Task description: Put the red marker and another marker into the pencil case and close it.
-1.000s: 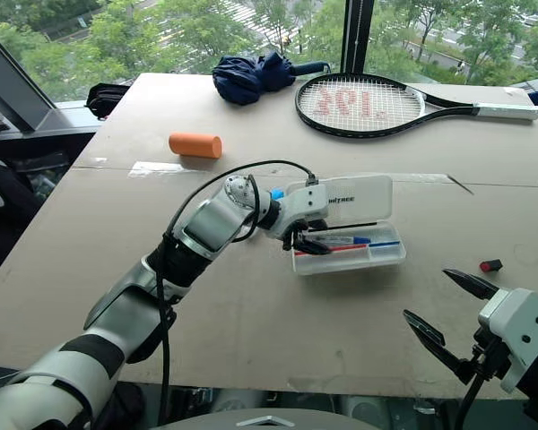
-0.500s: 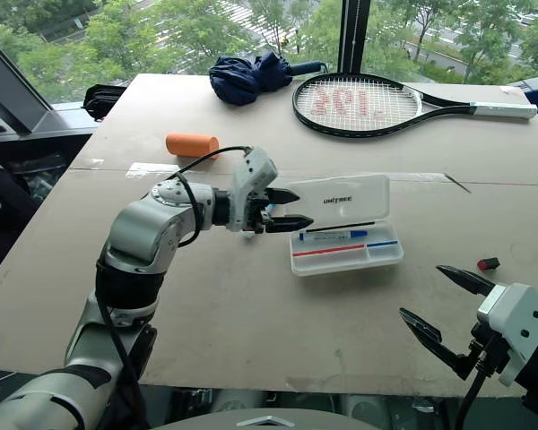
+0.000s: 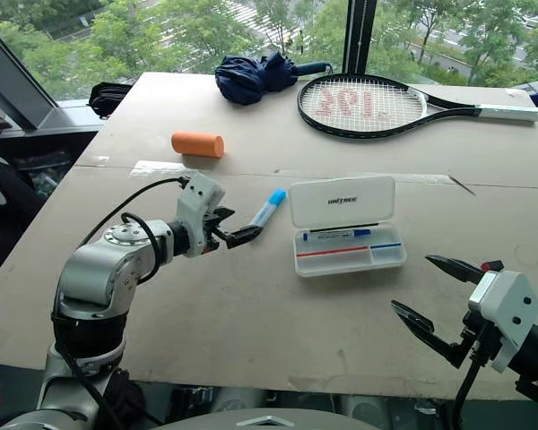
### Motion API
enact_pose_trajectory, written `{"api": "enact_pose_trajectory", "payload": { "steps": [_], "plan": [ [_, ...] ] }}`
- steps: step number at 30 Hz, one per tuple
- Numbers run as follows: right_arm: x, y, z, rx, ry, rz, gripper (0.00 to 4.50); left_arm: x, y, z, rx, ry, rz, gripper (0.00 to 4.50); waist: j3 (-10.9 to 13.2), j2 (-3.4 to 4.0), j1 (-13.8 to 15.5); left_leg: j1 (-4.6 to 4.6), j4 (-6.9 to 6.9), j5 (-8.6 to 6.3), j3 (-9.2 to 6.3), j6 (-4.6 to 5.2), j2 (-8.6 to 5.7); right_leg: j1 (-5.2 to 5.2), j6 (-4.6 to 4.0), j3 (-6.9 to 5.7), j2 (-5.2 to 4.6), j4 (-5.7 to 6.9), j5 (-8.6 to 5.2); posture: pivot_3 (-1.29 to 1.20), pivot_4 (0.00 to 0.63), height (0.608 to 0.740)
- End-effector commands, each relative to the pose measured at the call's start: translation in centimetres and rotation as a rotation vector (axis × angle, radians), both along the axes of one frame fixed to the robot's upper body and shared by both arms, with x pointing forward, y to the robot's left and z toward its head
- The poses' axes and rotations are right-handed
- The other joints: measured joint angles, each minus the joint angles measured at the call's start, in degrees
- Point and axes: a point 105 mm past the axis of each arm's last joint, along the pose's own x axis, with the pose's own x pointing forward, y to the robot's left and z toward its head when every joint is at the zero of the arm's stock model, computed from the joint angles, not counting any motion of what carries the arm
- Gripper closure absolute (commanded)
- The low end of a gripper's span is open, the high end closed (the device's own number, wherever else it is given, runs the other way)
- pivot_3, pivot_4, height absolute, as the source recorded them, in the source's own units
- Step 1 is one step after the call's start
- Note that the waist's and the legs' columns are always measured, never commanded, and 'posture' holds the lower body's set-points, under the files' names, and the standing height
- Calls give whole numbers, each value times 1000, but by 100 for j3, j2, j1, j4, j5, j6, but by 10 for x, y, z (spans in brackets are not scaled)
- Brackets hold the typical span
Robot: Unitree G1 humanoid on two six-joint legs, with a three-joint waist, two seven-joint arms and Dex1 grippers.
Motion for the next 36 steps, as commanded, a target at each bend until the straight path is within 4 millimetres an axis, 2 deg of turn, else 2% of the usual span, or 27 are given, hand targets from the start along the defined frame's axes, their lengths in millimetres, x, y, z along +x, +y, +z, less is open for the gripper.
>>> {"api": "enact_pose_trajectory", "payload": {
  "steps": [1,5,6,7,9,10,13,14,18,20,23,27,30,32,36],
  "plan": [
    [0,3,6,-4,-17,14,144,14,-10,-7,47,-42,30,81,-1,0,-6,3,0,0,0,0,-1,3,0,0,0,0,0,0,150,732],
    [1,6,10,-9,-27,9,144,32,-8,-26,135,-53,99,81,-4,3,-18,6,-1,0,-1,0,-6,2,0,0,5,3,0,0,150,732],
    [1,6,11,-12,-30,7,144,35,-8,-30,160,-56,108,576,-5,4,-17,8,-1,0,-2,0,-4,3,0,-1,5,4,0,0,150,732],
    [2,7,11,-13,-32,5,144,37,-7,-32,177,-62,112,743,-8,5,-17,10,-1,0,-1,0,-6,5,0,-1,5,4,0,0,150,732],
    [1,6,13,-15,-35,-5,144,37,-5,-33,175,-61,99,1754,-13,7,-18,16,-1,0,-1,0,-8,11,0,-1,5,4,0,0,150,732],
    [1,6,14,-14,-36,-10,144,37,-5,-33,166,-62,87,2000,-17,8,-18,17,-1,0,-1,0,-7,11,0,-1,5,4,0,0,150,732],
    [1,5,13,-15,-33,-20,144,34,1,-27,119,-83,56,3411,-18,8,-19,17,-1,0,-1,0,-5,11,0,-2,4,4,0,0,150,732],
    [1,5,13,-14,-33,-23,144,33,4,-22,86,-87,44,3701,-19,10,-27,17,-1,0,-2,0,-5,11,0,-2,4,4,0,0,150,732],
    [-3,2,9,-20,-28,-37,144,21,34,13,-35,-96,-101,3691,-18,10,-50,15,-3,0,0,0,6,6,-1,-1,10,3,0,0,150,732],
    [-7,-2,6,-34,-17,-41,144,-1,36,27,-54,-17,-289,3691,-12,3,-43,6,-5,0,-3,0,10,-3,-2,-7,13,5,-1,0,150,732],
    [-11,-10,3,-40,-3,-47,144,-34,23,44,-33,85,-562,3691,-11,4,-9,3,-7,0,3,0,11,-5,-3,-5,14,-1,-2,0,150,732],
    [-15,-18,2,-49,-6,-57,144,-42,-12,48,31,107,-736,3691,-12,4,62,5,0,0,2,1,-7,13,-3,-7,-10,-14,-2,0,150,732],
    [-20,-22,3,-54,-15,-64,144,-28,-57,37,91,63,-783,3691,-12,-2,61,6,8,-1,4,2,-14,22,0,-4,-6,-15,-1,0,150,732],
    [-24,-24,5,-57,-16,-62,144,-21,-81,31,118,40,-802,3691,-10,-4,39,6,10,-1,1,2,-20,23,1,-5,-2,-13,-2,0,150,732],
    [-29,-28,8,-74,-10,-61,144,-15,-109,18,172,20,-816,3691,-9,0,-116,9,5,-1,0,3,-12,14,4,3,17,-8,-3,0,150,732]
  ]
}}
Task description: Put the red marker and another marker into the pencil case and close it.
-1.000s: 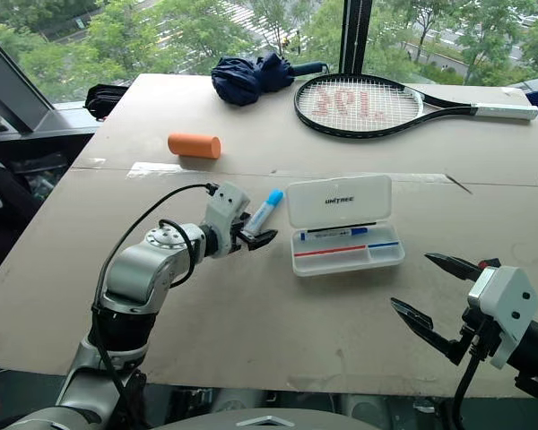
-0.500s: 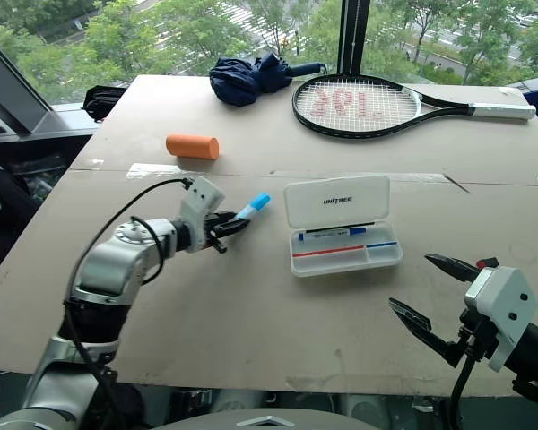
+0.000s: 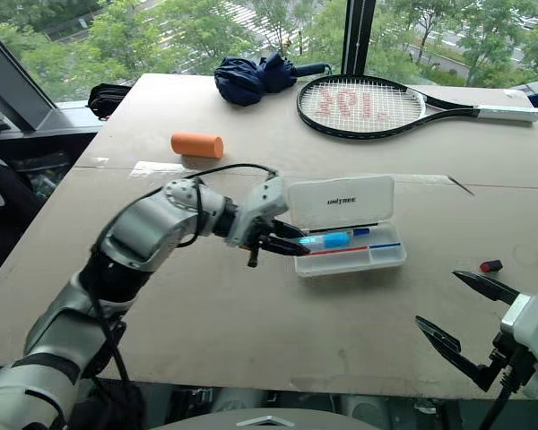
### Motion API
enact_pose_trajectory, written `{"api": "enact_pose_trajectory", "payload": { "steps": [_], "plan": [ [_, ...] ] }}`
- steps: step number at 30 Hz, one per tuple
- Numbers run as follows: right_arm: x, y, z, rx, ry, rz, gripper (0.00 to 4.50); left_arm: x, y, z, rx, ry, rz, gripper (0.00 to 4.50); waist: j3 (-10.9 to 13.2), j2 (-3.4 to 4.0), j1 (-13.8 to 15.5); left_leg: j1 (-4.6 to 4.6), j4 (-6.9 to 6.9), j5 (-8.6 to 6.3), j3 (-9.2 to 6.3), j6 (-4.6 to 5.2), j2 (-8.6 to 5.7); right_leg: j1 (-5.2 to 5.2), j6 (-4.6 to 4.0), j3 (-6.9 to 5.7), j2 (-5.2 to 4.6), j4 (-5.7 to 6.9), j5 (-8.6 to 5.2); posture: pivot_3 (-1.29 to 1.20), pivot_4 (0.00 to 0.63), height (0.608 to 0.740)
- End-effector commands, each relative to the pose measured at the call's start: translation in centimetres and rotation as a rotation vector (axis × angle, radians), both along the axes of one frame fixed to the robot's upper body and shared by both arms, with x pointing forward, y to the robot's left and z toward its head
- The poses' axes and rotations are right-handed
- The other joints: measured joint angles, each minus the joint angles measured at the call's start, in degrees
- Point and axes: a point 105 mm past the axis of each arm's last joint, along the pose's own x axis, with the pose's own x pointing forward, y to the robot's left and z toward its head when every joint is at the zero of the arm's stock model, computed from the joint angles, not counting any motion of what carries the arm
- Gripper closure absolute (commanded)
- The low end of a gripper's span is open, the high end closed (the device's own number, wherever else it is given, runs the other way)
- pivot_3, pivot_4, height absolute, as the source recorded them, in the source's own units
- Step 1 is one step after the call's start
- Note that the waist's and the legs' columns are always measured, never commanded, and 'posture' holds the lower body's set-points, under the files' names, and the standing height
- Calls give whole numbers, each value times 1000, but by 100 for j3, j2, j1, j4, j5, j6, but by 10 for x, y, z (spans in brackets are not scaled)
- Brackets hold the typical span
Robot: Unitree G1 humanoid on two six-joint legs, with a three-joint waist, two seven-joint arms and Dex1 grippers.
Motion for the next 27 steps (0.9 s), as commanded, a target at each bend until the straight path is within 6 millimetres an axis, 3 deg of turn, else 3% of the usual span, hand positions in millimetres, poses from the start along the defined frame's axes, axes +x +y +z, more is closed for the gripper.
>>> {"api": "enact_pose_trajectory", "payload": {
  "steps": [1,9,19,27],
  "plan": [
    [-4,-3,10,-26,-29,5,144,8,-13,0,31,-83,4,3691,0,2,-66,3,-5,0,-1,0,5,-3,-1,1,5,2,0,0,150,732],
    [-8,-1,14,-35,-24,-11,144,1,-33,-5,46,-78,9,3691,0,9,-57,0,-8,0,-5,0,8,-5,-1,-5,4,4,-1,0,150,732],
    [-6,4,17,-30,-19,-16,144,-8,-28,-8,72,-48,21,3691,0,10,22,0,-7,0,-4,0,11,-5,-1,-4,3,3,-1,0,150,732],
    [-5,3,16,-25,4,-23,144,-10,-25,0,25,-11,44,14,1,9,43,-3,-6,0,-4,0,11,-5,-1,-4,-2,1,-2,0,150,732]
  ]
}}
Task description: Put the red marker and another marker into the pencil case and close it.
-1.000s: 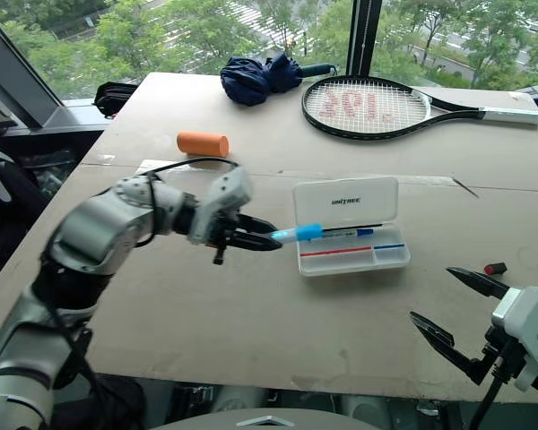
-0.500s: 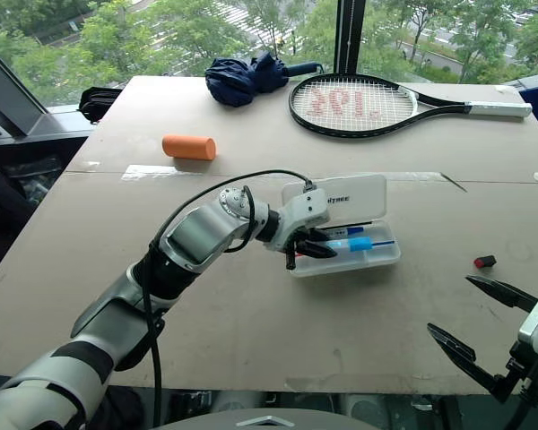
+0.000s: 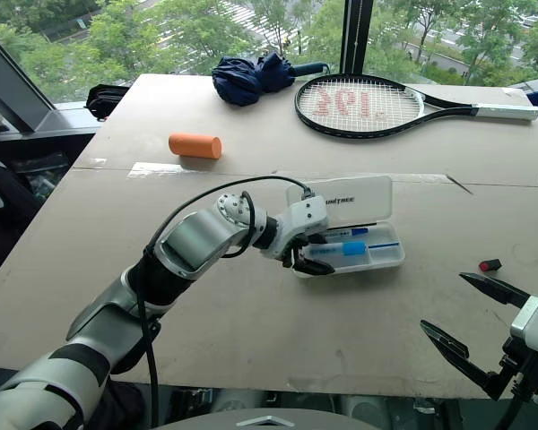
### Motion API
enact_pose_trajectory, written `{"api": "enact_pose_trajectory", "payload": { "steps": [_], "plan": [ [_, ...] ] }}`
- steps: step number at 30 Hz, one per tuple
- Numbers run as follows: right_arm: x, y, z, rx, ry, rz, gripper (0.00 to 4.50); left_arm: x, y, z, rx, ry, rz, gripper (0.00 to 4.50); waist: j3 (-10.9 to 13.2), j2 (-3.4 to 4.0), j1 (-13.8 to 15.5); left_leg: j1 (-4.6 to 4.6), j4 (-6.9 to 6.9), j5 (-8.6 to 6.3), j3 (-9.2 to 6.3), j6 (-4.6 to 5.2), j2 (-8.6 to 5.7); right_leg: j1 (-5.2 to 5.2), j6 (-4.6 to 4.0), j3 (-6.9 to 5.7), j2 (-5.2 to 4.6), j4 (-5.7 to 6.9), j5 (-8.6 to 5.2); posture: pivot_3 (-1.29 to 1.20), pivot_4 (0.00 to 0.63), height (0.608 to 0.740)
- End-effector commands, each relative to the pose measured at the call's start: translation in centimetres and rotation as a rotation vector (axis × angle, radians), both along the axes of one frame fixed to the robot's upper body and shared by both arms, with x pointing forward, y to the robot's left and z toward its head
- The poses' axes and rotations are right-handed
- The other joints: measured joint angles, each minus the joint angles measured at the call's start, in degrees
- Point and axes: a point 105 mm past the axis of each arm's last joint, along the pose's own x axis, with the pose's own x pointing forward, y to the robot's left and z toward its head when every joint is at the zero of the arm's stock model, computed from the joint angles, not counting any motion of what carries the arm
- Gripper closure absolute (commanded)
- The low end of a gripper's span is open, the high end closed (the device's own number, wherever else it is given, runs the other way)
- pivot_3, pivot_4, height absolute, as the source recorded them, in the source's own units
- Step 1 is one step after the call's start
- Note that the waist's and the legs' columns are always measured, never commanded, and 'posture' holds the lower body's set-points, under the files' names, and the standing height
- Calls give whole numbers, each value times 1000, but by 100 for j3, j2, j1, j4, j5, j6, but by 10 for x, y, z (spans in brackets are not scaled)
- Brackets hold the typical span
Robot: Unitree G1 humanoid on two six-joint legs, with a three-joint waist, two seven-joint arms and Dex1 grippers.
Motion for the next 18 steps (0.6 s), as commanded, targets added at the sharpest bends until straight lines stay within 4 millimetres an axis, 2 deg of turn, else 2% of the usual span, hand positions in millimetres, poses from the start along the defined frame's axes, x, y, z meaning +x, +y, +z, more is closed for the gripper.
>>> {"api": "enact_pose_trajectory", "payload": {
  "steps": [1,4,7,9,11,12,16,18],
  "plan": [
    [0,-2,5,-13,0,-16,144,-3,2,24,-88,-6,-7,14,0,0,0,0,0,0,0,0,0,0,0,0,0,0,0,0,150,732],
    [2,-4,2,0,18,-20,144,-4,16,33,-146,36,14,14,0,1,-19,1,0,0,1,0,4,0,0,1,0,1,0,0,150,732],
    [8,-8,0,-14,16,-42,144,-15,24,46,-229,69,-25,14,-1,3,-10,4,-1,0,-1,0,9,0,-1,-2,2,1,0,0,150,732],
    [14,-14,1,-22,5,-77,144,-20,33,56,-285,31,-43,14,0,1,-8,2,0,0,1,0,9,0,-1,-1,0,0,0,0,150,732],
    [22,-22,4,-46,-29,-128,144,-28,39,71,-438,-25,-91,14,0,2,-7,0,0,0,3,0,9,0,-1,1,-3,-1,0,0,150,732],
    [25,-27,2,-54,-14,-163,144,-34,45,74,-464,-77,-139,14,-2,4,-15,2,0,0,7,0,9,0,-1,5,-7,-3,0,0,150,732],
    [46,-66,-19,-51,103,-401,144,-64,74,80,-512,24,-223,14,0,2,-5,3,-2,1,9,-2,11,-3,-5,6,-8,-2,-1,0,150,732],
    [55,-81,-31,-28,174,-496,144,-75,82,81,-508,23,-262,14,0,1,1,2,0,1,10,-2,12,-2,-21,6,-11,-3,-10,0,150,732]
  ]
}}
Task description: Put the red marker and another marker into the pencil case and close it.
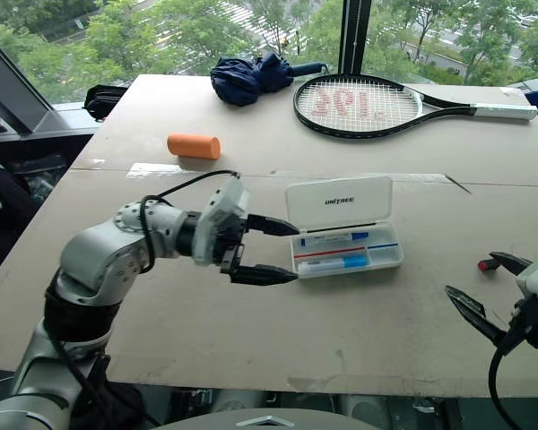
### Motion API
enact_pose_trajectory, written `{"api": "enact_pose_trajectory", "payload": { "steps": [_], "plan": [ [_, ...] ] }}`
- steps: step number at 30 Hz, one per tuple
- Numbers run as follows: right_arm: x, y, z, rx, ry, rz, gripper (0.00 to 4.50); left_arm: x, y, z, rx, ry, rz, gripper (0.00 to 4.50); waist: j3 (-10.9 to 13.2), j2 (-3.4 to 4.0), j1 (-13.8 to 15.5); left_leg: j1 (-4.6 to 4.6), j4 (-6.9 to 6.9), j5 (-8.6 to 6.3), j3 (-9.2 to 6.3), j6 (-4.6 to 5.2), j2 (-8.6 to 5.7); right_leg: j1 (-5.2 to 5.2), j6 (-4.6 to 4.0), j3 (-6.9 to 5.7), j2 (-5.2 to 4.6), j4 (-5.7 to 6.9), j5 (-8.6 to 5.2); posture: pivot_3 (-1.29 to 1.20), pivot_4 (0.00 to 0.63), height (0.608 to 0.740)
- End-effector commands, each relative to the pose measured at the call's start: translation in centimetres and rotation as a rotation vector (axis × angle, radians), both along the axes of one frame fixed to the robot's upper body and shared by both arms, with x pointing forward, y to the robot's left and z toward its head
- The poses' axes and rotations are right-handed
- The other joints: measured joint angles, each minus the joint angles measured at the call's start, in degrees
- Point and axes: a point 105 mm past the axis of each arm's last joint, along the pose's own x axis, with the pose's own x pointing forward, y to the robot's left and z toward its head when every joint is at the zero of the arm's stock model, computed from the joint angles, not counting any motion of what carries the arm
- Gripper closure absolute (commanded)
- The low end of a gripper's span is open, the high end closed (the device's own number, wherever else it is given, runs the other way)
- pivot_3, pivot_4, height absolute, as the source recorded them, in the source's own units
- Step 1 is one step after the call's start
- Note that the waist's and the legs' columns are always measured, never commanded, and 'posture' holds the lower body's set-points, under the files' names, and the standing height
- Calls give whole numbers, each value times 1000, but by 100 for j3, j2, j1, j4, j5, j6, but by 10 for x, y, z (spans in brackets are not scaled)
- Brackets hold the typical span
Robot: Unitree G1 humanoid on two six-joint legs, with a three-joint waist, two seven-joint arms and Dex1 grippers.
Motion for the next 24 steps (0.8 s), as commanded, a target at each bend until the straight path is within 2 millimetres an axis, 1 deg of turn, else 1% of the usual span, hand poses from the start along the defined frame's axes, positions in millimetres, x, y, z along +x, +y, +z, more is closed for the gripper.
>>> {"api": "enact_pose_trajectory", "payload": {
  "steps": [1,3,5,8,16,21,24],
  "plan": [
    [13,-27,-20,19,105,-181,144,-25,9,16,-33,-68,-105,14,-1,1,12,0,0,0,3,0,-3,0,-2,1,-4,-1,-1,0,150,732],
    [26,-36,-26,57,126,-257,144,-29,10,13,-16,-95,-108,14,-2,3,20,0,0,0,5,0,-9,1,-3,3,-6,-2,-2,0,150,732],
    [41,-47,-31,106,140,-347,144,-31,7,13,-24,-106,-94,14,0,0,2,0,1,0,4,1,-9,2,-2,2,-5,-3,-1,0,150,732],
    [53,-55,-35,153,155,-405,144,-34,0,14,-44,-116,-91,14,1,2,8,1,1,0,10,1,-14,2,16,9,-4,-1,9,0,150,732],
    [69,-68,-51,107,197,-446,144,-49,-7,15,-41,-144,-89,14,1,4,-11,-1,-3,-1,5,2,-14,0,20,4,3,-1,10,0,150,732],
    [75,-69,-57,113,191,-445,144,-57,-10,18,-46,-154,-79,14,0,5,-15,3,-2,0,8,2,-14,0,20,8,5,2,11,0,150,732],
    [74,-67,-57,92,178,-418,144,-65,-9,22,-44,-167,-73,14,0,5,-17,3,-2,-1,8,2,-11,0,20,8,6,1,11,0,150,732]
  ]
}}
